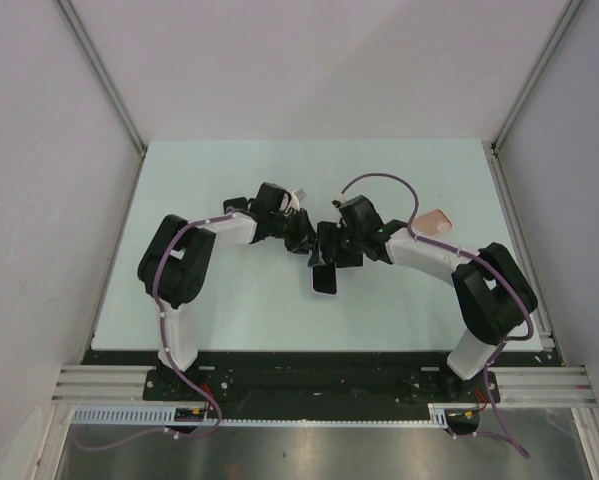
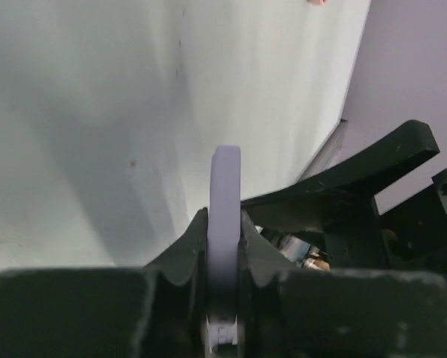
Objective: Take the phone out of the phone case
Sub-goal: Pick up the phone at the center of the board, then remove the phone case from the phone.
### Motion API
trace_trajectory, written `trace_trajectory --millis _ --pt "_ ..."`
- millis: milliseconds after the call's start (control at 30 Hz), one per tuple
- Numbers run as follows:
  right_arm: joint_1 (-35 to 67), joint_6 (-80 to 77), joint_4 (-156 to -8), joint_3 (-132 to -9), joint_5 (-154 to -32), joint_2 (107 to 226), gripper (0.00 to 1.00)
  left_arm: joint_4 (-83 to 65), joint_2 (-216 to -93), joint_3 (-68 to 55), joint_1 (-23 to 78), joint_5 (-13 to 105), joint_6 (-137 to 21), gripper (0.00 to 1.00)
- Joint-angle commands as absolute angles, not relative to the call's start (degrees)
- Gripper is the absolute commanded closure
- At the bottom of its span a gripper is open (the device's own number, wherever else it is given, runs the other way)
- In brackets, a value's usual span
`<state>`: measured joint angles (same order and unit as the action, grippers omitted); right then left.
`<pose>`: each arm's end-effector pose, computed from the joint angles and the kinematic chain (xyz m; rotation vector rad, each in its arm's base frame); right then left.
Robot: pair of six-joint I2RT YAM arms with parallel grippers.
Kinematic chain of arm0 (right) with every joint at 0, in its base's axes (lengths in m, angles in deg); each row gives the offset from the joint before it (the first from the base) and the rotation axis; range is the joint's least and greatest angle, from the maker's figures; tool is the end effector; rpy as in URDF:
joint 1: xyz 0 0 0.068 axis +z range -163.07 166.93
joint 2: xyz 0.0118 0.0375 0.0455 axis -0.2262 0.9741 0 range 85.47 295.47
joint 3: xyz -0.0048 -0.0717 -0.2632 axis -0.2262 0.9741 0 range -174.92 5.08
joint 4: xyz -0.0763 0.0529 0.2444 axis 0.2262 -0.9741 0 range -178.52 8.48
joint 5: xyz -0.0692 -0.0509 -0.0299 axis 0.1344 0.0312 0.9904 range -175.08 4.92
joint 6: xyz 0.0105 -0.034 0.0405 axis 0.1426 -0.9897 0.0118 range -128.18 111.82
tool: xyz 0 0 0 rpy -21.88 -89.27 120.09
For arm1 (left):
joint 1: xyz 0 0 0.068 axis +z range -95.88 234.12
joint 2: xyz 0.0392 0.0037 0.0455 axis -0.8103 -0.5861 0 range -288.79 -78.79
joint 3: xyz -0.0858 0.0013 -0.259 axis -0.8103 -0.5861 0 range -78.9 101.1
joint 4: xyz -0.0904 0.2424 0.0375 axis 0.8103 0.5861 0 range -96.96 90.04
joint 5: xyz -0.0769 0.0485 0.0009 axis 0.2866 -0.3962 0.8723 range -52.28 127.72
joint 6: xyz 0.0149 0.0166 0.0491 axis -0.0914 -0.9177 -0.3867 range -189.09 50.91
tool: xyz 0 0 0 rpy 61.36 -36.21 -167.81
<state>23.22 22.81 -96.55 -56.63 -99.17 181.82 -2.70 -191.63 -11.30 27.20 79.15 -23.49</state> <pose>0.2812 0.2172 0.2033 -0.2360 2.5671 0.7886 0.3487 -0.2033 0.1485 -0.0655 2.6736 -1.3855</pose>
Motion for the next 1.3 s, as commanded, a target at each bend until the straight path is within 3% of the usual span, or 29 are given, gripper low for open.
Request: trace_trajectory --millis 0,33,133,300,400,533,600,700,833,1000,1267 --pt "21.30 23.28 -95.58 -57.32 -98.27 177.14 0.30 -3.18 -189.01 -9.02 26.96 80.53 -23.83 0.99" --pt "20.42 23.55 -96.11 -57.15 -98.09 176.44 0.21 -2.92 -188.40 -9.11 27.31 80.35 -23.83 1.00" --pt "15.87 26.09 -94.37 -55.22 -100.54 171.35 0.09 -5.09 -185.24 -10.86 28.63 81.31 -22.96 1.00" --pt "8.21 32.24 -90.23 -47.93 -111.87 160.10 0.03 -19.04 -180.22 -16.13 31.00 87.20 -15.41 1.00" --pt "5.74 37.07 -83.74 -42.57 -121.35 157.28 0.09 -33.68 -178.55 -19.74 31.88 91.68 -6.45 1.00" --pt "5.47 47.17 -64.98 -33.70 -129.62 155.08 0.34 -51.66 -178.54 -21.77 32.06 96.78 5.77 1.00" --pt "5.39 53.24 -57.21 -30.01 -131.91 154.81 0.33 -59.47 -178.63 -22.03 32.23 97.57 12.10 1.00" --pt "5.74 57.03 -46.21 -29.37 -135.26 156.30 0.33 -62.50 -178.46 -21.77 32.41 97.40 15.54 1.00" --pt "5.91 58.71 -42.59 -29.37 -135.97 157.54 0.55 -62.85 -177.67 -21.24 32.50 96.79 16.51 1.00" --pt "6.88 58.80 -41.18 -29.37 -137.55 157.01 0.67 -58.74 -176.09 -20.89 32.76 95.73 14.23 1.00" --pt "8.37 56.07 -44.87 -29.37 -138.43 155.25 0.60 -45.11 -173.81 -16.85 33.29 93.80 5.71 1.00"
